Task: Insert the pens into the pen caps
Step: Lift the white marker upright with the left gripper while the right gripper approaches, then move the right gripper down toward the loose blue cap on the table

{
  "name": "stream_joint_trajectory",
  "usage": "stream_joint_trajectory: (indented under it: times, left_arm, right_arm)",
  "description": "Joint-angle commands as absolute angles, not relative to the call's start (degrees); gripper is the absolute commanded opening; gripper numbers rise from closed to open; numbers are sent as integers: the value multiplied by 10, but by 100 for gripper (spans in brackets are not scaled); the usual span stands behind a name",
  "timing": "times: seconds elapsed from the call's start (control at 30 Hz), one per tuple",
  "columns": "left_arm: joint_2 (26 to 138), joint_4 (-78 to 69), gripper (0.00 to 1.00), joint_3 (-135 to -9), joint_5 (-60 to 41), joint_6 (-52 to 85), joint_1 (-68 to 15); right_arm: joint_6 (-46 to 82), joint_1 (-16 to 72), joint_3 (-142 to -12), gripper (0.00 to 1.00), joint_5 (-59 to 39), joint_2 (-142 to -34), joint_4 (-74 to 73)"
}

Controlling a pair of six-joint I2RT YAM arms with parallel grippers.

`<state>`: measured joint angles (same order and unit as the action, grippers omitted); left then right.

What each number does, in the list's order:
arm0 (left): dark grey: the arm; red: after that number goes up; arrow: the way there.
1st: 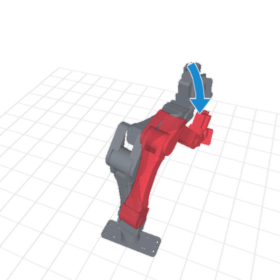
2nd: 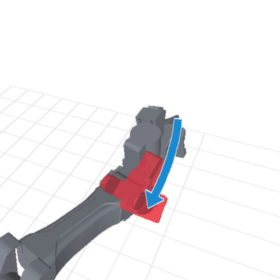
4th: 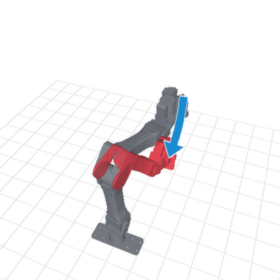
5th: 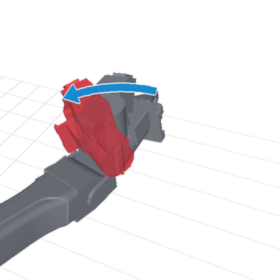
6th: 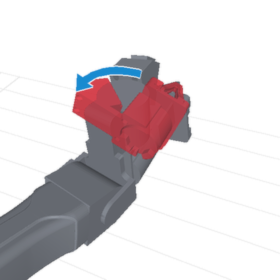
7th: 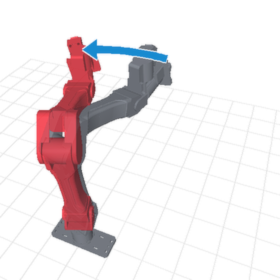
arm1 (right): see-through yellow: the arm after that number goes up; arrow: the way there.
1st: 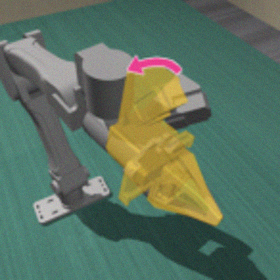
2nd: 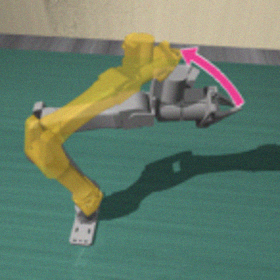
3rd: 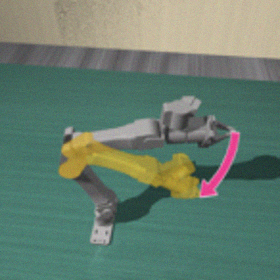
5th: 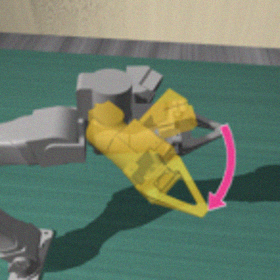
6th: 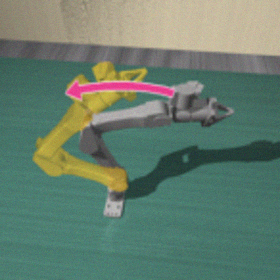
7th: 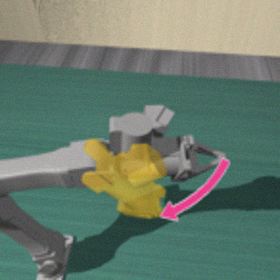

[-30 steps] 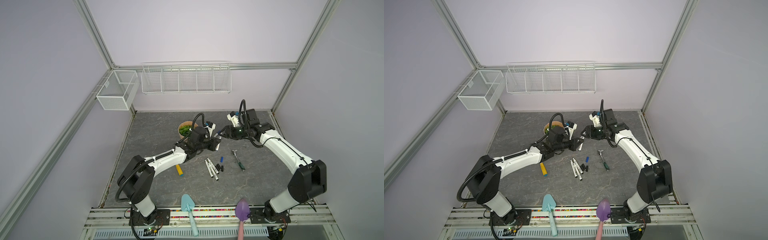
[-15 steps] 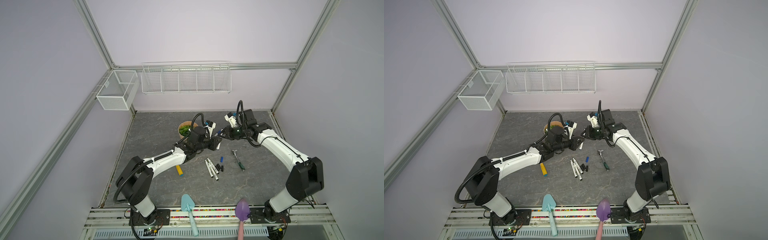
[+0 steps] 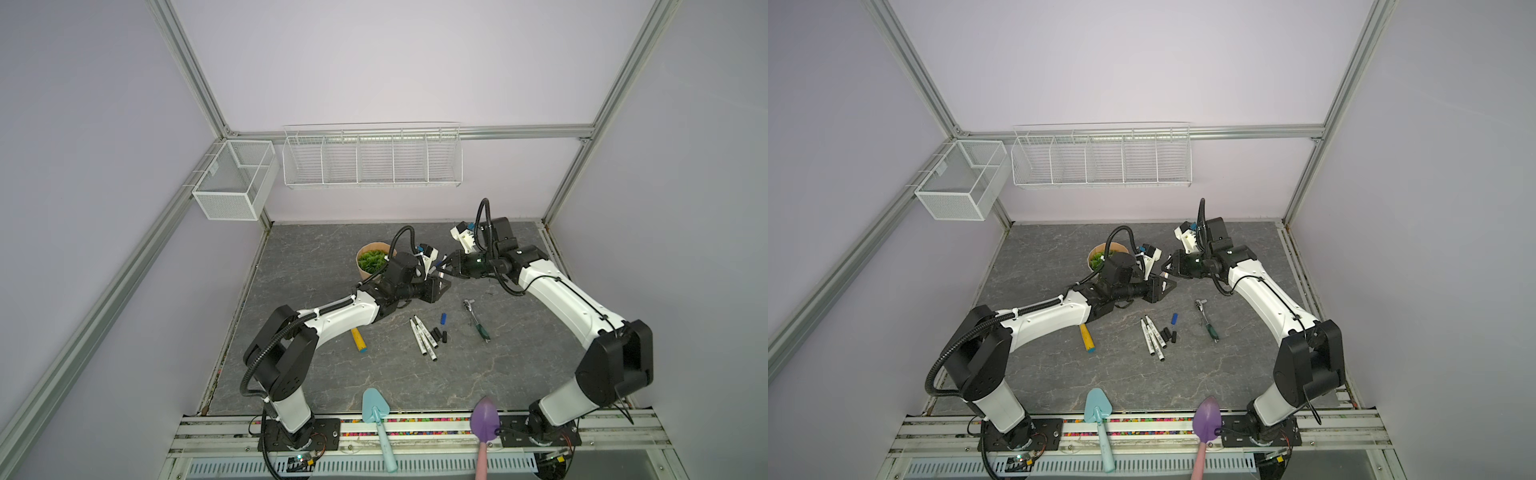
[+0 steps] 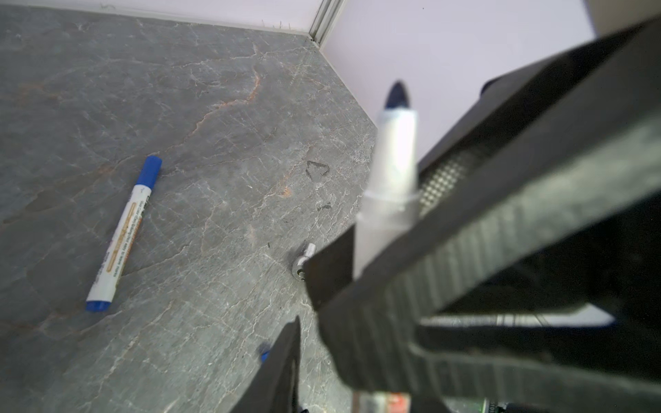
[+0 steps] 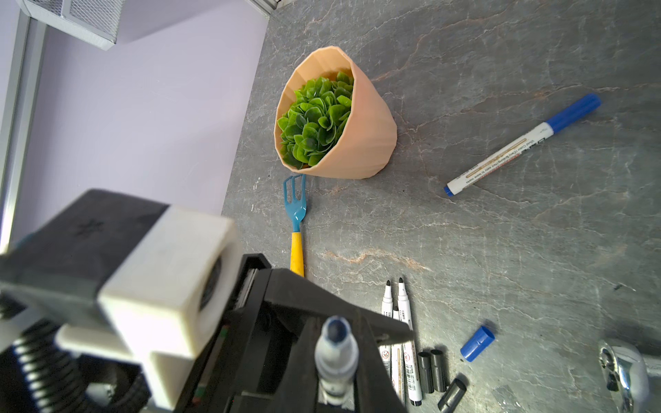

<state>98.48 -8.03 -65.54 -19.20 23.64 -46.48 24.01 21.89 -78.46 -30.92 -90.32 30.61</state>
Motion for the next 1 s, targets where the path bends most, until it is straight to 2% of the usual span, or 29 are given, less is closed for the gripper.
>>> stream_joint_trajectory:
  times: [0.0,0.1,0.2,0.27,0.3,0.4,0.5,0.67,0.83,0.97]
  left_arm:
    - [989,-88,30,-678,-205,236,-464]
    - [982,-91,24,-676,-211,235,-463]
    - [977,-89,3,-673,-217,231,-464]
    - [973,-87,0,-668,-216,234,-461]
    - [971,-91,0,-662,-216,239,-459]
    - [963,-101,0,-637,-185,268,-446]
    - [953,-98,0,-606,-115,295,-429]
    - [931,-88,0,-576,-32,295,-423]
    - [923,-67,0,-572,-10,293,-424]
    - [919,-67,0,-561,-10,295,-424]
  right_arm:
    - [234,219,-782,9,-316,-887,312]
    - [232,220,-781,9,-314,-889,316]
    - [230,220,-777,9,-312,-888,317]
    - [228,220,-773,12,-309,-886,319]
    - [226,220,-770,18,-305,-882,323]
    - [215,219,-751,46,-270,-862,335]
    - [197,220,-722,55,-217,-841,364]
    - [177,230,-664,55,-182,-858,397]
    - [140,269,-656,52,-126,-914,429]
    - [124,292,-665,50,-118,-962,440]
